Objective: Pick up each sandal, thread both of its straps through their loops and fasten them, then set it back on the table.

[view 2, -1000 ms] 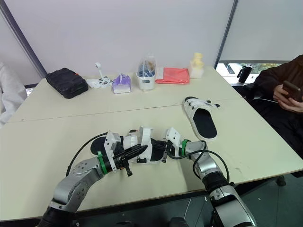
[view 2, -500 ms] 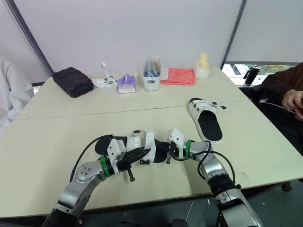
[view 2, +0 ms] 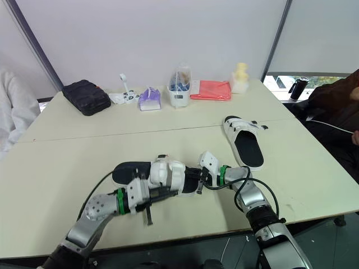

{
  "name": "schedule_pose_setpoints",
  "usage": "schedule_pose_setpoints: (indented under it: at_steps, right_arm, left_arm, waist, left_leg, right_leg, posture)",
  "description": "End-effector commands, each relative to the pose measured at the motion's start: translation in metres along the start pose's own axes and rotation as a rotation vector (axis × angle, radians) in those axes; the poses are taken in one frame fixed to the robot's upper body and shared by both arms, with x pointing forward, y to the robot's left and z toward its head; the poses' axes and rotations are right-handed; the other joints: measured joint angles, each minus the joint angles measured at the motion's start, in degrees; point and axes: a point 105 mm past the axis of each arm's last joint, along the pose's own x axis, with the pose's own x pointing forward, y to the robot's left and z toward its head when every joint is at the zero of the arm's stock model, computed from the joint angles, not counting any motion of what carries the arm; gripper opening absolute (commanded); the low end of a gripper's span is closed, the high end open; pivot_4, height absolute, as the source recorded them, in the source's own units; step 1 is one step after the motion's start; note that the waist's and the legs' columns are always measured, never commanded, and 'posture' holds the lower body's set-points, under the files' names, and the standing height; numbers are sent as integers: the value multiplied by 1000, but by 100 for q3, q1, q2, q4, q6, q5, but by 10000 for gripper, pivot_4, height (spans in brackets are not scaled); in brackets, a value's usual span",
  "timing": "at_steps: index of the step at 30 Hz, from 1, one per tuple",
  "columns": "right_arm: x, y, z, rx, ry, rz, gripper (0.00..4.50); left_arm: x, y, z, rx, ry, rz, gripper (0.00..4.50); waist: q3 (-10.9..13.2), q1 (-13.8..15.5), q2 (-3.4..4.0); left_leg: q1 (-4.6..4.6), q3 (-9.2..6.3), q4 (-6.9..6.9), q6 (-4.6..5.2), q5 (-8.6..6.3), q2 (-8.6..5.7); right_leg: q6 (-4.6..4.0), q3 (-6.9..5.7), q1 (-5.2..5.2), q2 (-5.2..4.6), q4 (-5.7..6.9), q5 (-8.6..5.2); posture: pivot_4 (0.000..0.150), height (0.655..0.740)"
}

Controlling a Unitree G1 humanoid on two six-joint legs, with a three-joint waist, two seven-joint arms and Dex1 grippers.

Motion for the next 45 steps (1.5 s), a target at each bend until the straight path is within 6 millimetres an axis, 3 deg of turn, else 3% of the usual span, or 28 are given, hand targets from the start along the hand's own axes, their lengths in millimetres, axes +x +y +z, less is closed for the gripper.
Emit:
schedule_pose_setpoints:
  at_steps: [1,5,10,11,13,17,20,26,35,45]
  right_arm:
    - [-9,34,-69,171,245,82,0]
    - [-7,33,-68,169,245,82,0]
    - [-3,29,-67,165,241,77,0]
    - [-1,28,-67,164,239,76,0]
    - [2,27,-66,162,235,75,0]
    - [5,25,-65,158,228,76,0]
    - [6,24,-65,158,225,73,0]
    - [9,25,-66,163,218,68,0]
    - [12,26,-66,166,210,65,0]
    - [9,26,-67,170,207,47,0]
  left_arm:
    - [1,-8,-8,-28,34,-30,193]
    - [3,4,-3,-103,15,28,193]
    - [-1,29,12,-332,-22,95,193]
    - [-2,34,16,-364,-28,98,5887]
    - [-5,41,23,-409,-39,98,12591]
    - [-17,45,53,-438,-29,41,30722]
    - [-35,37,63,-436,34,3,30722]
    - [-61,11,27,-456,235,-36,30722]
    - [-42,9,1,-474,236,-50,30722]
    - [-22,11,-4,-477,197,-51,30722]
  waist:
    - [1,-4,4]
    - [1,0,4]
    - [7,-15,1]
    - [9,-24,-1]
    - [11,-41,-3]
    - [20,-77,-19]
    - [25,-108,-18]
    - [36,-170,-4]
    - [37,-194,-13]
    - [35,-190,-16]
  left_leg:
    - [0,0,0,0,0,0]
    - [0,2,0,4,-2,-2]
    - [-1,-1,9,4,-2,-3]
    - [0,-2,11,4,-2,-3]
    - [0,-2,14,4,-2,-3]
    - [2,-3,18,4,-2,-1]
    - [3,-5,17,4,-2,1]
    - [6,-6,16,2,-3,1]
    - [2,-7,18,-14,-12,2]
    - [2,-7,19,-4,-6,2]
  right_leg:
    - [0,1,1,-1,0,0]
    - [5,1,1,-3,-1,-3]
    - [6,-2,5,-2,2,-2]
    - [6,-4,5,-1,4,-2]
    - [7,-5,5,2,8,-1]
    - [7,-5,6,7,16,1]
    - [4,-3,19,11,21,1]
    - [0,1,6,7,16,-1]
    - [-6,3,-2,3,15,3]
    - [-8,2,-3,4,16,4]
  posture:
    - [1500,7400]
    - [1500,7400]
    - [1500,7400]
    - [1500,7400]
    - [1500,7400]
    - [1500,7400]
    - [1500,7400]
    - [1500,7400]
    - [1500,7400]
    - [1500,7400]
